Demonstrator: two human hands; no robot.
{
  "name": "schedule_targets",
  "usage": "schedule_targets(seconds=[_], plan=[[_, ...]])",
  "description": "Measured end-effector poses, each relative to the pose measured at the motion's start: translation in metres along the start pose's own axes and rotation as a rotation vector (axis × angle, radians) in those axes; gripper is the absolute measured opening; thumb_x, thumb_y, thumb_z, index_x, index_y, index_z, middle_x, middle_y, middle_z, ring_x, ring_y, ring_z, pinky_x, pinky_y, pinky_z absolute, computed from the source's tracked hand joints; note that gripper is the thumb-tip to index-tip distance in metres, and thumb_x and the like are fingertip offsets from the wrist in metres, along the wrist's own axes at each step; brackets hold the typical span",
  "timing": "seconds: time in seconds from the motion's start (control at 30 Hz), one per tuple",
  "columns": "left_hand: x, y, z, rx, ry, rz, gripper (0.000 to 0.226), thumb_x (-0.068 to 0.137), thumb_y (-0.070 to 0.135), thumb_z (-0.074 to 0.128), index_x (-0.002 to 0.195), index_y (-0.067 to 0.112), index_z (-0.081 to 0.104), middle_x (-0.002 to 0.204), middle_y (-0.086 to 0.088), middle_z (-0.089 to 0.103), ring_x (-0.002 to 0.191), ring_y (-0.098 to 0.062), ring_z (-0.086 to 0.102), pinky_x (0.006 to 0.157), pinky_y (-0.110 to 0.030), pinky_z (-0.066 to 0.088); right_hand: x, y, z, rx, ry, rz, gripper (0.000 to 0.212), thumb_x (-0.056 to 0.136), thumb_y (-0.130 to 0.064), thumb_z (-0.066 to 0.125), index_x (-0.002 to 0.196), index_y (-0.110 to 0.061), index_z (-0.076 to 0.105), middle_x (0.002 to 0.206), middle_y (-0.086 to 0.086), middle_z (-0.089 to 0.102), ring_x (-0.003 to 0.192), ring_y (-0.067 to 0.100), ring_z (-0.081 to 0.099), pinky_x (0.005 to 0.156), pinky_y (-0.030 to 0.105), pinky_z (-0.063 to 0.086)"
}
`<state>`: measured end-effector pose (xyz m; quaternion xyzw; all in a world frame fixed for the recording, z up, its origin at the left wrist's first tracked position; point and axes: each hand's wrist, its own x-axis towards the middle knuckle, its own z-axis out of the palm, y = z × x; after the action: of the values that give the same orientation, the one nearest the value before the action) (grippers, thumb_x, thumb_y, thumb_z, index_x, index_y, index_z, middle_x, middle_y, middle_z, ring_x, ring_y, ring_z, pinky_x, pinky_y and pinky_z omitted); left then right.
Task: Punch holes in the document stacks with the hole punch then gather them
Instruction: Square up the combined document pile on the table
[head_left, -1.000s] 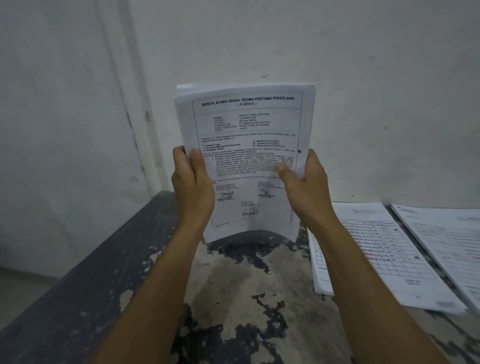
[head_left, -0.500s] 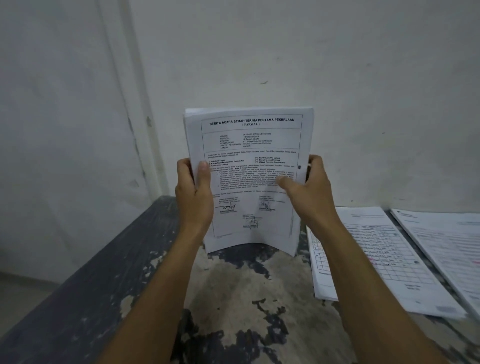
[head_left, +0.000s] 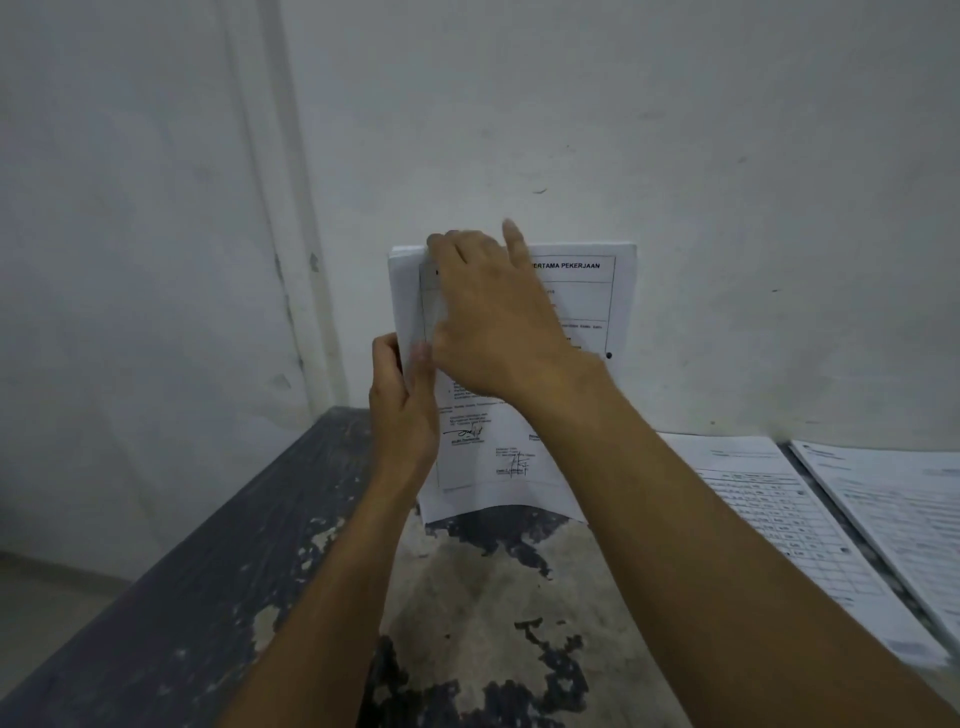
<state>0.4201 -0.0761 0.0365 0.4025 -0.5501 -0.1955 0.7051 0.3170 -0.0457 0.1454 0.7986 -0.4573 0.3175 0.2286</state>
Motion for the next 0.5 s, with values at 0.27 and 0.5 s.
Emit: schedule_targets(seconds=[0.27, 0.5], plan=[[0.0, -0.003, 0.001, 0.027, -0.003, -0.004, 0.031, 0.103, 0.042, 0.042, 0.114, 0.014, 0.047, 0.095, 0.009, 0.064, 0.079, -0.005, 0.068, 0.06, -0.017, 0.054, -0.009, 0.015, 0.001, 0.096, 0.16, 0.065, 0.07, 0.079, -0.02, 0.059, 0.145, -0.009, 0.037, 0.153, 0.008, 0.036, 0.146, 0.021, 0.025, 0.123, 0.047, -0.002], [-0.001, -0.006, 0.0, 0.019, 0.016, -0.031, 0.03, 0.102, 0.044, 0.042, 0.11, 0.016, 0.051, 0.1, 0.011, 0.069, 0.084, -0.003, 0.07, 0.059, -0.015, 0.054, -0.081, 0.059, 0.038, 0.859, 0.487, 0.804, 0.08, 0.084, -0.017, 0.064, 0.15, -0.022, 0.019, 0.155, 0.001, 0.027, 0.139, 0.022, 0.036, 0.107, 0.041, 0.045]])
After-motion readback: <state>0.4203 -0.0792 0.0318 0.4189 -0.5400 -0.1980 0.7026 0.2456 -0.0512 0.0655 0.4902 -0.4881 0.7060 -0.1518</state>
